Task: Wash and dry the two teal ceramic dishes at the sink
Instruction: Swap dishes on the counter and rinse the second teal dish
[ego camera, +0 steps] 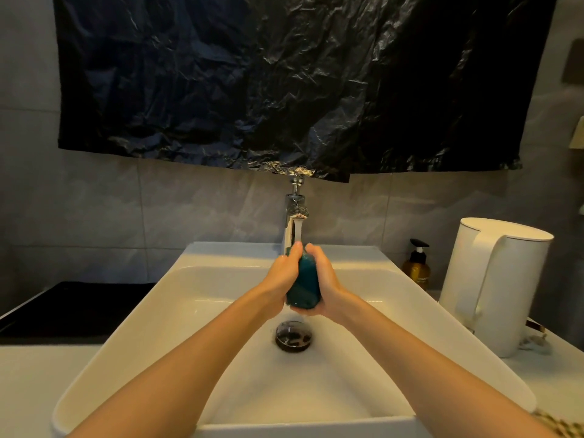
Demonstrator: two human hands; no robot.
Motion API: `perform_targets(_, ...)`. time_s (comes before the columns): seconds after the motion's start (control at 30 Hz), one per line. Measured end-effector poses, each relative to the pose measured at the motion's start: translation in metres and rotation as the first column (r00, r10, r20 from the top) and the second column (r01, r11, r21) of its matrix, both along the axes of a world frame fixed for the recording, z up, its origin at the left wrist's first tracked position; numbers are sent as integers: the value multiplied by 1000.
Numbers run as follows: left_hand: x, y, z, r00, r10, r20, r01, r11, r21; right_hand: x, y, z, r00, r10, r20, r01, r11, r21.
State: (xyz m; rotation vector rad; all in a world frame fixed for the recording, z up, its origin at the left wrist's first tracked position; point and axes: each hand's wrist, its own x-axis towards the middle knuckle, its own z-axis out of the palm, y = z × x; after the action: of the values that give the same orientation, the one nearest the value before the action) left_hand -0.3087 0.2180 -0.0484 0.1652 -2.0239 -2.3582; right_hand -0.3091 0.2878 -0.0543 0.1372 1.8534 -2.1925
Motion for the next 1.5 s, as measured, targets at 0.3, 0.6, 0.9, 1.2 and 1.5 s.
perform_targets(0.3,-3,-10,7,995,99,7,-99,995,15,-4,-5,-8,851,44,-524,91,969,228)
perform_targets(0.6,9,3,-5,962,-12,-273,-38,983,-180,-3,9,1,998,-1,58,10,986,-164)
perform_targets(0.9,8,2,3,991,24,-132,-41,990,-132,-15,-11,-9,996,-89,-30,90,996,4)
perform_targets(1.2,-3,-1,1,996,-46,-82,34,990,-138,-14,3,-6,980,-121,-157,136,987,87)
perform_targets(1.5,-5,-9,7,997,-62,38,55,986,155,-21,7,-18,727,20,-687,222,939,263)
